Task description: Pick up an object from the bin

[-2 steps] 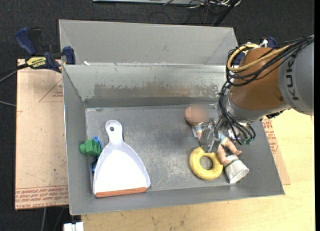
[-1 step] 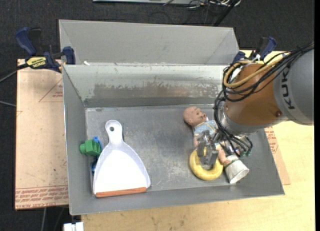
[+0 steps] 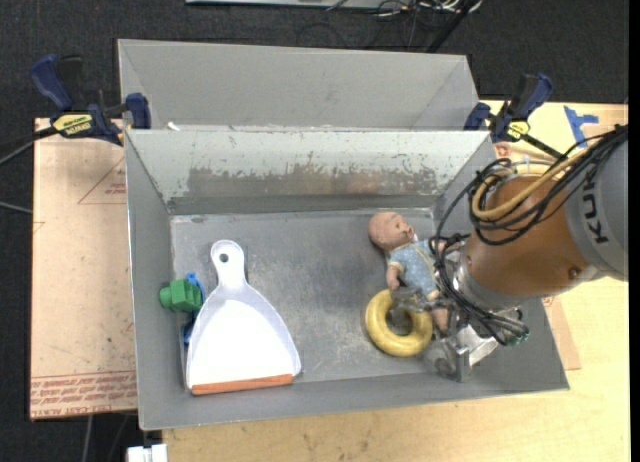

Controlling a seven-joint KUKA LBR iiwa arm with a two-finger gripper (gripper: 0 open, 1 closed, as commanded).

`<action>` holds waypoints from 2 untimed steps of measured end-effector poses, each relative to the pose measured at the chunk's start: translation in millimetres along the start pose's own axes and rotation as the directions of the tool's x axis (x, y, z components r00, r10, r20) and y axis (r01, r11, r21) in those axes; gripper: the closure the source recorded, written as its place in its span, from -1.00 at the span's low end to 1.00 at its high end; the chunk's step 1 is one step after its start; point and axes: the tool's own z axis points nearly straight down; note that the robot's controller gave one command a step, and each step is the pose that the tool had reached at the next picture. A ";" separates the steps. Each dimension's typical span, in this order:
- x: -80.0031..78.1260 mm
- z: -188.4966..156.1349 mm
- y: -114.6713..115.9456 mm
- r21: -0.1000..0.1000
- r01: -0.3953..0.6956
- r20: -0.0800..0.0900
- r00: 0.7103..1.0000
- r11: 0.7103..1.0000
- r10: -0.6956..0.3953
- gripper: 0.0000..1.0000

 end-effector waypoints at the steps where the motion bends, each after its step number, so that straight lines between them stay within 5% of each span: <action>1: -0.3 -0.1 0.2 0.000 0.002 0.000 1.000 1.000 -0.002 -1.00; 2: -20.9 7.7 21.9 0.000 0.417 0.002 0.909 0.909 -0.417 1.00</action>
Offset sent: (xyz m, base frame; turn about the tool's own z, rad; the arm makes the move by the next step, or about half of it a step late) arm 0.0083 0.0279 -0.0076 -0.4323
